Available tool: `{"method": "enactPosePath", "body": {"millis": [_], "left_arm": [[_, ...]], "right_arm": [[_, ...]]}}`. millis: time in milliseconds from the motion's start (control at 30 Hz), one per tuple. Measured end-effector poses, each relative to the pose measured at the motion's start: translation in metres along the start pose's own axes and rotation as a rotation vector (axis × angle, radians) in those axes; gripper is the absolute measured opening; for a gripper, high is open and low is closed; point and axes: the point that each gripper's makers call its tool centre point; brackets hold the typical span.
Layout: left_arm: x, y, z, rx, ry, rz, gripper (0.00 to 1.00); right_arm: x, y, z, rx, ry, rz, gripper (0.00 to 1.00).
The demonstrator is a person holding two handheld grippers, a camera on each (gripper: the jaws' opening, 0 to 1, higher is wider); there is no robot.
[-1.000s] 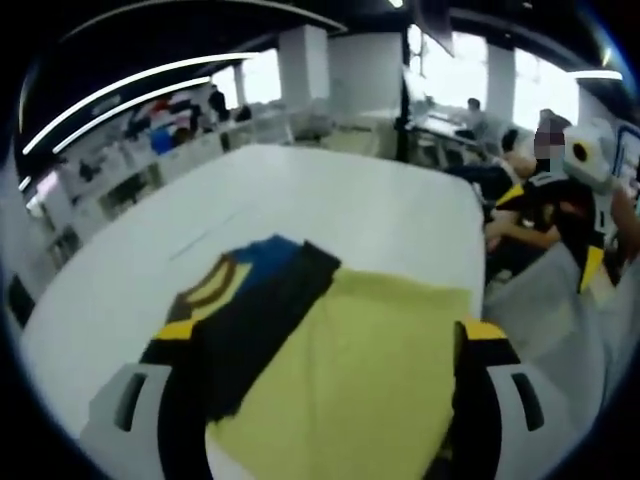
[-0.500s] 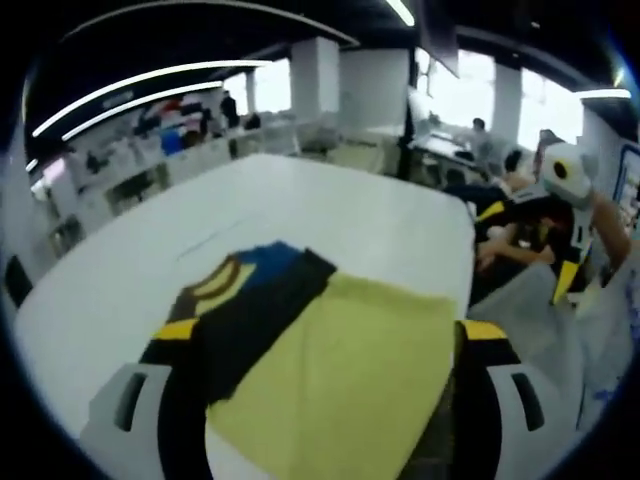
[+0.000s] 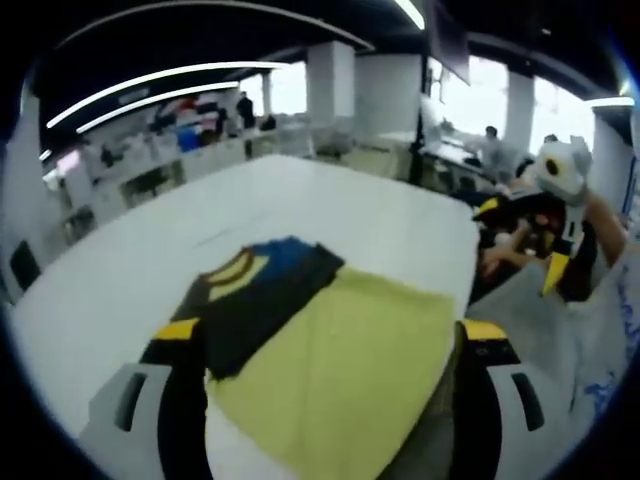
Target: Fold the garment on the visible template until the final outline fits inside the template.
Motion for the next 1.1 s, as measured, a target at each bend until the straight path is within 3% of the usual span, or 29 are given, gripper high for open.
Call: {"method": "enactPosePath", "body": {"millis": [300, 567, 1100], "left_arm": [[-0.021, 0.006, 0.002, -0.036, -0.042, 0.025, 0.99], [-0.033, 0.006, -0.005, -0.089, -0.064, 0.032, 0.99], [-0.068, 0.02, -0.02, -0.17, -0.107, 0.108, 0.98]], "right_arm": [[0.001, 0.0, 0.004, -0.018, -0.006, 0.001, 1.0], [0.002, -0.002, 0.005, -0.014, -0.009, -0.009, 1.0], [0.001, -0.007, 0.002, -0.017, 0.01, -0.027, 1.0]]}}
Point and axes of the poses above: the point that each gripper's makers call its tool centre point, and the gripper's own axes: x roughly forward along the fingers, y roughly to its left, z roughly out of its top, and after that the axes turned 12 degrees about -x, right-handed
